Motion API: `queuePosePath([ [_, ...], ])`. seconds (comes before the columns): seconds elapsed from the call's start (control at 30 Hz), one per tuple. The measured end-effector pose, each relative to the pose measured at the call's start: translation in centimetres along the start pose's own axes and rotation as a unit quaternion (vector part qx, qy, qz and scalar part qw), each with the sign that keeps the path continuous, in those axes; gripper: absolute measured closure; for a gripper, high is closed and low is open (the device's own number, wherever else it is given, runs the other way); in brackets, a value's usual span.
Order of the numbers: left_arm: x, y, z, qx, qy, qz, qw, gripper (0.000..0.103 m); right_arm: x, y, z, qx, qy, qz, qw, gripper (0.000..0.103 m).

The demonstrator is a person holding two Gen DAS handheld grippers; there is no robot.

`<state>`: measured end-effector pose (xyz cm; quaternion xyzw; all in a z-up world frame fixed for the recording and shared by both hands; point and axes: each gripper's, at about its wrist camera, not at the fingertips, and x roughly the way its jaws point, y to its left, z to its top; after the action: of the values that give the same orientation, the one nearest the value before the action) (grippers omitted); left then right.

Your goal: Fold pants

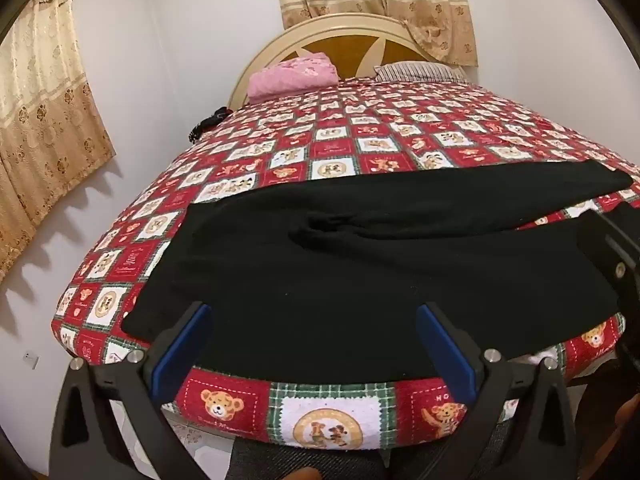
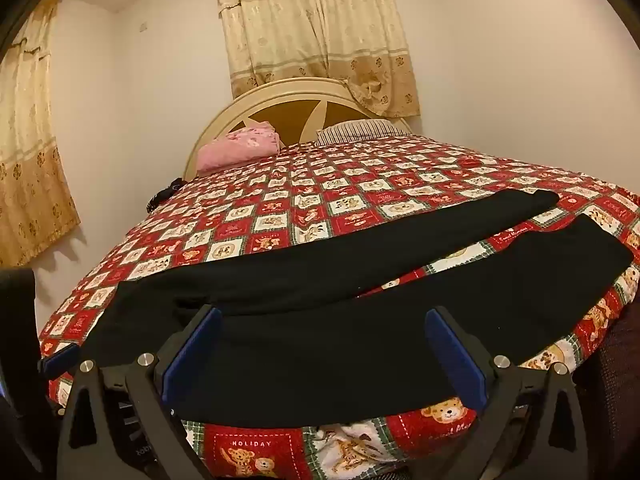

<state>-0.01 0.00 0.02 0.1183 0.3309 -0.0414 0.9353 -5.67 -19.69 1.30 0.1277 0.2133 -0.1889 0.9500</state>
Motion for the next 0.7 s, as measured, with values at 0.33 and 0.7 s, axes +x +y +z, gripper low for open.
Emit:
queuePosePath([
  [0.33,0.6,-0.3,-0.7,-0.019,0.007,-0.013,0.9997,0.000,0.4,0.1,-0.5,-0.001,0.005,-0.006,1.000,0.001],
  [0.7,0.5,0.4,-0.5,-0.022,0.008,-0.010,0.9997,0.000,0.5,0.0,-0.3,0.002,0.009,-0.011,1.000,0.001],
])
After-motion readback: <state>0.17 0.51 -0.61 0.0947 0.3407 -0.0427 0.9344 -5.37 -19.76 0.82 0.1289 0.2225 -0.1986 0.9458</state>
